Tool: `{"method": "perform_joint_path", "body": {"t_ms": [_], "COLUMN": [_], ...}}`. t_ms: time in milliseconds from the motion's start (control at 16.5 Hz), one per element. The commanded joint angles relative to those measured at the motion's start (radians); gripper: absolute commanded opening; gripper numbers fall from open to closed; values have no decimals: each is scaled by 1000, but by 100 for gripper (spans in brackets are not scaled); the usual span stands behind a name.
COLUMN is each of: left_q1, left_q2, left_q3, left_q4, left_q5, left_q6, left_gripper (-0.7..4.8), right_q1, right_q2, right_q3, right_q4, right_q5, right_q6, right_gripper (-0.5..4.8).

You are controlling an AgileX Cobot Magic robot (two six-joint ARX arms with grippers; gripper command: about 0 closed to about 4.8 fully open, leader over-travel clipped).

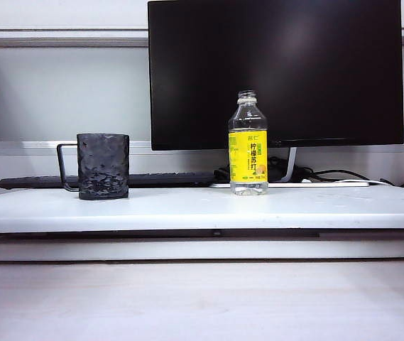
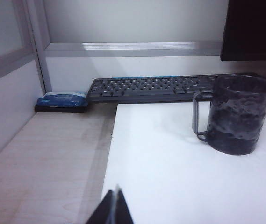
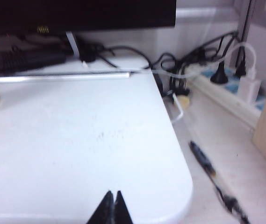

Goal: Carefully pick up the bottle and pour some water from the bottle into the cup.

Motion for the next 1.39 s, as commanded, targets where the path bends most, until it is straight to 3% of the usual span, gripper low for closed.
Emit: {"method": "perform_joint_path", "body": {"t_ms": [61,364,545,606,667,727,848,970,1030,1091,1151,1212,1394], "left_q1": [2,2,1,1,1,1,1,1,1,1,0,0,0], "left_q2": [0,0,0,0,0,0,0,1,8,17,36,63,226], "left_q3": [1,2,26,48,73,106,161,195,208,218,234,249,337], "left_q4": [13,11,21,22,23,25,28,29,37,42,52,74,198], "left_q5": [3,3,4,5,13,37,75,106,157,190,234,258,287], "left_q6": [-7,-7,-8,-19,-43,-68,-86,-87,-126,-160,-179,-179,-179], "left_gripper": [-6,-6,0,22,88,174,184,185,200,247,344,420,444], "right_q1": [2,2,3,4,8,8,7,7,7,7,7,8,10], "right_q2": [0,0,0,0,0,3,26,79,130,169,233,307,584], "right_q3": [-3,-2,55,91,141,201,303,382,422,441,465,491,622], "right_q4": [6,7,29,27,14,-18,-46,7,63,100,148,174,307], "right_q5": [2,-2,-74,-92,-94,-93,-77,-68,-69,-72,-100,-149,-307], "right_q6": [3,3,3,3,3,2,-22,-78,-100,-98,-98,-98,-56], "right_gripper": [-1,-1,-1,0,3,38,144,200,254,309,400,437,436]}}
